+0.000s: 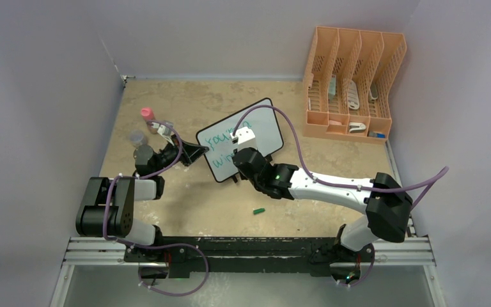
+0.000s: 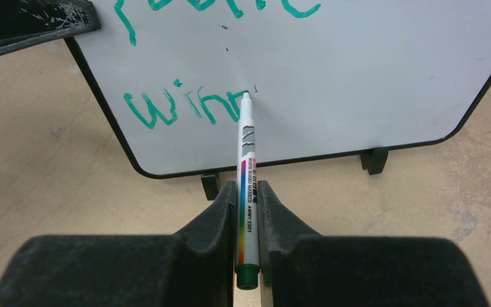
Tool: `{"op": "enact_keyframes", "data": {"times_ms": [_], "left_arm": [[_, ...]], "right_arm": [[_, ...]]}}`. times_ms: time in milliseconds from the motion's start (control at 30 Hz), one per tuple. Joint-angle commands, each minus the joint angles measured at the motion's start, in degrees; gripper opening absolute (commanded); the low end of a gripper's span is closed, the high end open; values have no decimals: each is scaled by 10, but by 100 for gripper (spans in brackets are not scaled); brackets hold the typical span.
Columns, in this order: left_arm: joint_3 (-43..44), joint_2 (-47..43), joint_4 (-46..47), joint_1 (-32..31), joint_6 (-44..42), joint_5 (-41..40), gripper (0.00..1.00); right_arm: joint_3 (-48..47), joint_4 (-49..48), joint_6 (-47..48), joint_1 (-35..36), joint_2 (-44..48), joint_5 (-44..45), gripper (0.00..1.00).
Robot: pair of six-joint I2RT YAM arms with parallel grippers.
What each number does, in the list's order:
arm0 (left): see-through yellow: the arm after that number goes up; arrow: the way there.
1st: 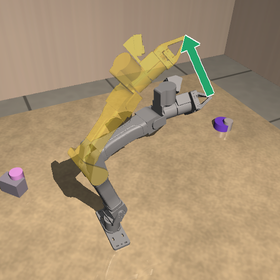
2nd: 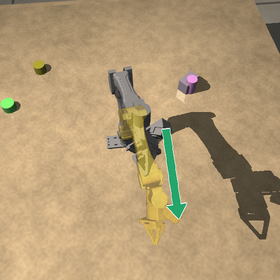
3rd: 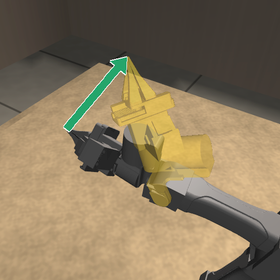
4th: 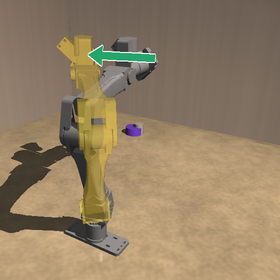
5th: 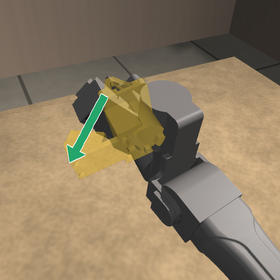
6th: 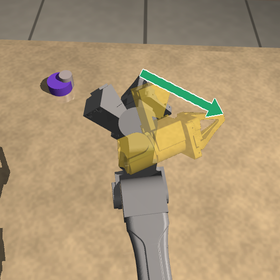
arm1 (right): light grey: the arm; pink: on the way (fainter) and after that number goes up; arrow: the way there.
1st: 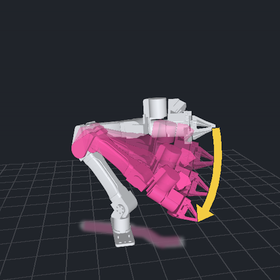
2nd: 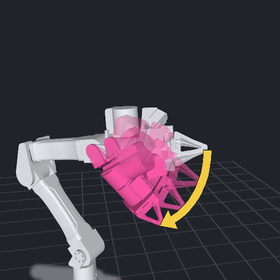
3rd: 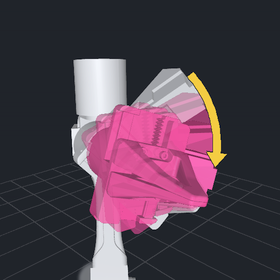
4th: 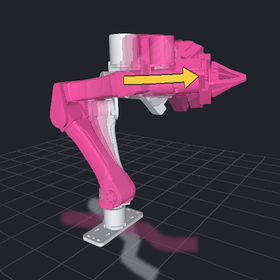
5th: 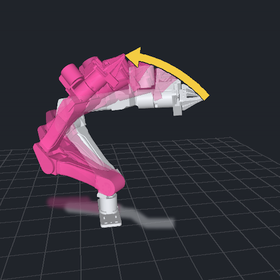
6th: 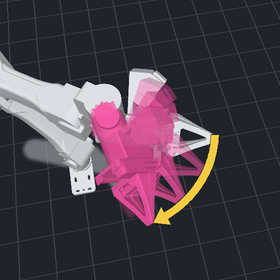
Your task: Write a sentence on the whiteboard
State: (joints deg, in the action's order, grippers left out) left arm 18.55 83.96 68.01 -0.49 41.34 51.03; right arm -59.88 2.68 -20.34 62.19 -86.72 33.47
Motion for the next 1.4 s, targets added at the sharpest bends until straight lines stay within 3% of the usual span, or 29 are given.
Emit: {"op": "enact_keyframes", "data": {"times_ms": [0, 867, 1367], "left_arm": [[14, -12, 14, 3, -15, 5, 0], [16, -15, 8, 3, -18, 6, 0], [22, -14, -2, 4, -24, 16, 0]], "right_arm": [[-1, -6, -10, -7, 15, 10, 0], [23, 18, -33, -7, 29, -8, 0], [40, -35, -26, -36, 87, -51, 0]]}}
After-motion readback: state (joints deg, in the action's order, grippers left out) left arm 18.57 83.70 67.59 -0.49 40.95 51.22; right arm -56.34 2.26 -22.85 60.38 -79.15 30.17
